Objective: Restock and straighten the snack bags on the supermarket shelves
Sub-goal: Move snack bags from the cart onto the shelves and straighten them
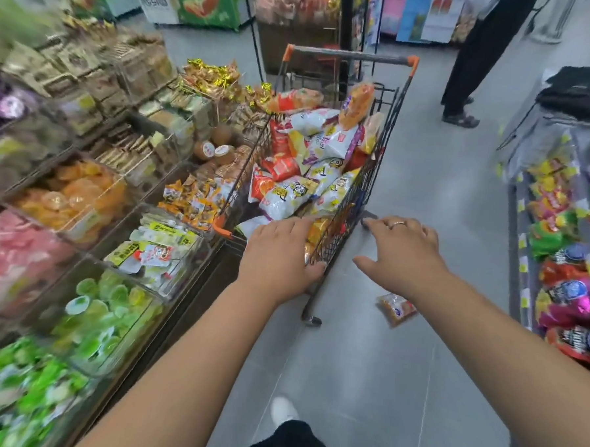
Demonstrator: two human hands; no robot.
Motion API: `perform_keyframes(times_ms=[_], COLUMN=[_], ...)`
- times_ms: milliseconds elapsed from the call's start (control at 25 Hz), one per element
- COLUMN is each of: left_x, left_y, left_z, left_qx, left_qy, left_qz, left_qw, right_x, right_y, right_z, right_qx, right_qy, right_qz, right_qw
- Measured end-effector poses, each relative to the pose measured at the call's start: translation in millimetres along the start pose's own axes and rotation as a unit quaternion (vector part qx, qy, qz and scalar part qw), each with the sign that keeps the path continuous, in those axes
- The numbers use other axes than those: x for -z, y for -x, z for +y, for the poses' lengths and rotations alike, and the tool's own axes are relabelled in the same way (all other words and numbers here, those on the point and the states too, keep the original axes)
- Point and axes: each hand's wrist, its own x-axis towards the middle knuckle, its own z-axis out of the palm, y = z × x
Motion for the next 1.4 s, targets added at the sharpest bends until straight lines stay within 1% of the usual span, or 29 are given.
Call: perform_keyframes(times_ms=[240, 440, 600, 840, 960, 1160, 1280, 1400], left_x=[-15.4, -21.2, -34.8, -61.6, -72.3, -81.2, -78.8, -70.6], left_y=[-49.7, -95.7, -121.0, -163.8, -201.7, -288.5, -351.4, -419.9], left_z=[-95.4, -170.7, -206.6, -231.8, -237.4, -233.8, -220.9, -212.8], left_qx=[0.041, 0.045, 0.047, 0.057, 0.058, 0.050, 0.039, 0.032], left_qy=[0.005, -0.008, 0.006, 0.014, 0.018, 0.026, 0.011, -0.005], left_qz=[-0.020, -0.048, -0.074, -0.118, -0.139, -0.135, -0.138, -0.117], left_qw=[0.999, 0.998, 0.996, 0.991, 0.988, 0.989, 0.990, 0.993], right_x=[-20.7, -38.7, -56.0, -72.4, -74.0, -61.1, -41.6, -18.2], right_y=[-91.3, -160.1, -192.6, -245.4, -281.9, -357.0, -407.6, -462.4], right_z=[-57.4, -102.4, -119.5, -119.4, -109.4, -73.9, -51.5, -36.5], right_qx=[0.027, 0.008, -0.007, -0.023, -0.026, -0.041, -0.029, -0.014], right_qy=[0.017, 0.010, 0.012, 0.016, 0.013, 0.010, 0.019, 0.019], right_qz=[-0.012, -0.036, -0.063, -0.100, -0.107, -0.118, -0.115, -0.097], right_qw=[0.999, 0.999, 0.998, 0.995, 0.994, 0.992, 0.993, 0.995])
